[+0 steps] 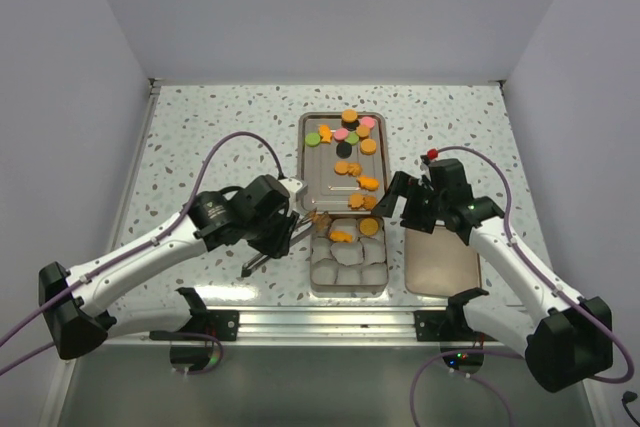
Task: Pack the cookies
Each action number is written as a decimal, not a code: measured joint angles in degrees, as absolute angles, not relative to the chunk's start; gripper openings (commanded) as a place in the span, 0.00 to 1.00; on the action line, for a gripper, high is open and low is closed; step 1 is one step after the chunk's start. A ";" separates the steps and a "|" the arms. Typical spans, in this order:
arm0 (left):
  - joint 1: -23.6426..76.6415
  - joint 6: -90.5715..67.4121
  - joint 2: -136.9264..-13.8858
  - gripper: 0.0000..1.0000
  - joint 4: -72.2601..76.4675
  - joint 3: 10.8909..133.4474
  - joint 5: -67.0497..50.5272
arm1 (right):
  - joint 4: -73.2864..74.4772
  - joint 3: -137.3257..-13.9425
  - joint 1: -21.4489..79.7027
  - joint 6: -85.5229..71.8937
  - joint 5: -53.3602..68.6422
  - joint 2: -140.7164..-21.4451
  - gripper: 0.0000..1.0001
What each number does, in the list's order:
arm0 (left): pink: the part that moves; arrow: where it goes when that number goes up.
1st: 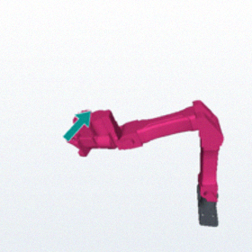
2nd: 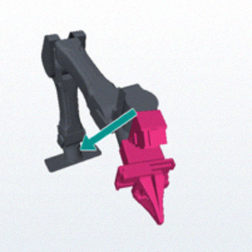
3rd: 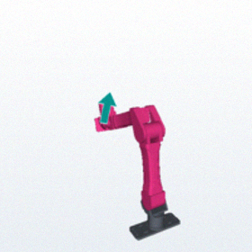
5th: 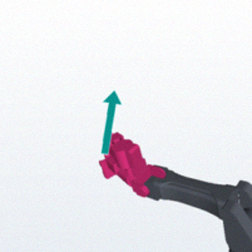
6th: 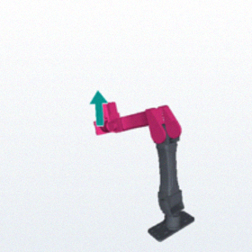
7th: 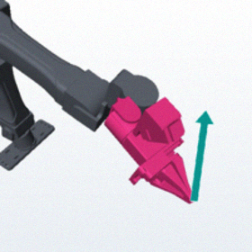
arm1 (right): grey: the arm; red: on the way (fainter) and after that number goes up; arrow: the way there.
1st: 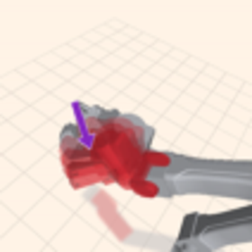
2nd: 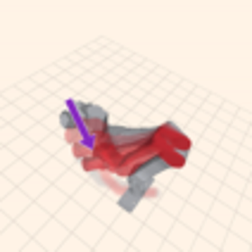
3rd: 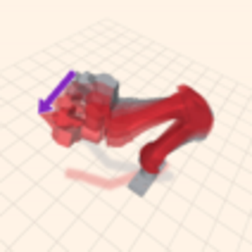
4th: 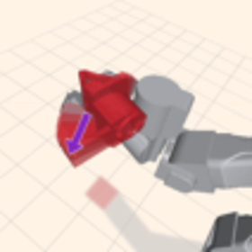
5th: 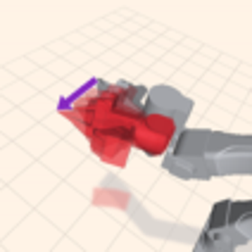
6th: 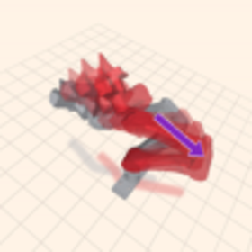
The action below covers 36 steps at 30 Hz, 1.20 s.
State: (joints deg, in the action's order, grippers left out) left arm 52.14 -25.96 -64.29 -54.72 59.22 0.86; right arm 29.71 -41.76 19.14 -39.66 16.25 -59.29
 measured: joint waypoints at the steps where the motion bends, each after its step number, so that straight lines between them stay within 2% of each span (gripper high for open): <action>1: 52.16 -25.96 -64.36 0.43 -54.74 59.22 0.93 | 29.74 -41.76 19.14 -39.66 16.25 -59.48 0.99; 13: 52.16 -25.93 -65.08 0.47 -54.54 59.24 1.72 | 29.69 -41.76 19.14 -39.64 16.23 -60.03 0.99; 36: 52.16 -25.78 -66.00 0.48 -54.98 62.63 1.93 | 29.69 -41.76 19.14 -39.53 16.21 -60.05 0.99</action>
State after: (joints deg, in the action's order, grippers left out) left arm 52.16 -25.78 -66.00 -54.98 62.63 1.93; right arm 29.69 -41.76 19.14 -39.53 16.21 -60.05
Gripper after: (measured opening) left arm 0.481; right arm 0.986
